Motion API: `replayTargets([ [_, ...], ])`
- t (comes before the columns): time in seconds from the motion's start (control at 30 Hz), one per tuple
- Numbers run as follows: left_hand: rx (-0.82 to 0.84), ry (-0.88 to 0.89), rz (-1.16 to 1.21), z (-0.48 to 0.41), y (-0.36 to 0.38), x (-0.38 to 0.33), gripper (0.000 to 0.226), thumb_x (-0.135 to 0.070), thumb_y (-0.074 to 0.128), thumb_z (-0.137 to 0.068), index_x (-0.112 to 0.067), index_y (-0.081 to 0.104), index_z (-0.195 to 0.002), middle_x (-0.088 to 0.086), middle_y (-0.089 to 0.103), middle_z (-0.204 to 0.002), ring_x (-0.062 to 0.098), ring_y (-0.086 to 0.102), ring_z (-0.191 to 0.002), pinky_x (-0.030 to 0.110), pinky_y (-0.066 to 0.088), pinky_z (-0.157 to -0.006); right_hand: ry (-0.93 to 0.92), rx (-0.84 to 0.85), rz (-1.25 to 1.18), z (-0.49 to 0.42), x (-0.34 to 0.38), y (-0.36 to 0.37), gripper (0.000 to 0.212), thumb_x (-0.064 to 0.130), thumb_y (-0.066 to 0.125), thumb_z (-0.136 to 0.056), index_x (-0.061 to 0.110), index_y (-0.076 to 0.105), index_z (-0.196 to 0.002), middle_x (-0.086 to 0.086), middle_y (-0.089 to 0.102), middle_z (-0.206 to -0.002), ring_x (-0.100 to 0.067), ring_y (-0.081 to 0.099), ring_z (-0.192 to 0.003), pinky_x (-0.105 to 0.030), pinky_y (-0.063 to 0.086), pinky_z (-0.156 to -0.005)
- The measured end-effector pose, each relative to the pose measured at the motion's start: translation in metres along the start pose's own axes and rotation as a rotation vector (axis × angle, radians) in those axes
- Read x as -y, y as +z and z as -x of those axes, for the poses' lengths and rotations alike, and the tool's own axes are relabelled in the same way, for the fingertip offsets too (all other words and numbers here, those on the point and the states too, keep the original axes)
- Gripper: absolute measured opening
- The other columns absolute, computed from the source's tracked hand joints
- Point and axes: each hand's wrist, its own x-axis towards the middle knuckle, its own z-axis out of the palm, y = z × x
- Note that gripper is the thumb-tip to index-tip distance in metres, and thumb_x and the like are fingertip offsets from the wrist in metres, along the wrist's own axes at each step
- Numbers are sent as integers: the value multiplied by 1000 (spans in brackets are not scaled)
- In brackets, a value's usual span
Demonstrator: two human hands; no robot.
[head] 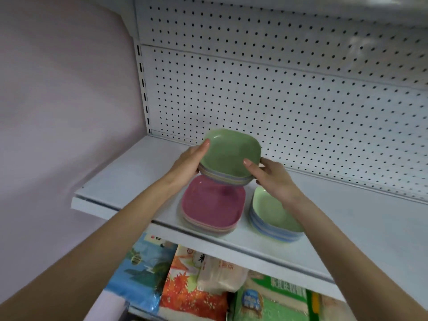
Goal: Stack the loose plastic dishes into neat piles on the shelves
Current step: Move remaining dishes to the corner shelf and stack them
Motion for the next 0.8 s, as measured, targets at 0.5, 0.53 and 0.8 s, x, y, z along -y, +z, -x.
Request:
replayTargets([
  [0.5, -75, -95, -184, 82, 2, 43, 75, -70, 21, -87, -25, 25, -147, -6, 27, -153, 13, 26, -140, 29, 19, -110, -96, 178, 234, 88, 7, 37, 57, 40, 55, -91, 19, 35, -140, 1, 51, -119, -21, 54, -110, -19, 35, -79],
  [0.53, -66, -104, -177, 80, 2, 42, 77, -70, 21, -86, -26, 19, -149, -7, 21, -156, 13, 22, -142, 33, 17, -114, -112, 197, 289, 88, 8, 38, 63, 40, 57, -89, 18, 32, -143, -2, 43, -132, -23, 49, -121, -20, 33, -88],
  [0.8, 115, 78, -513, 79, -14, 51, 64, -64, 33, -89, -41, 17, -146, -11, 6, -158, 11, 8, -145, 37, 11, -118, -273, 292, 757, 62, 0, 34, 70, 62, 58, -78, 24, 47, -136, -8, 33, -147, -25, 16, -142, -35, 20, -114],
])
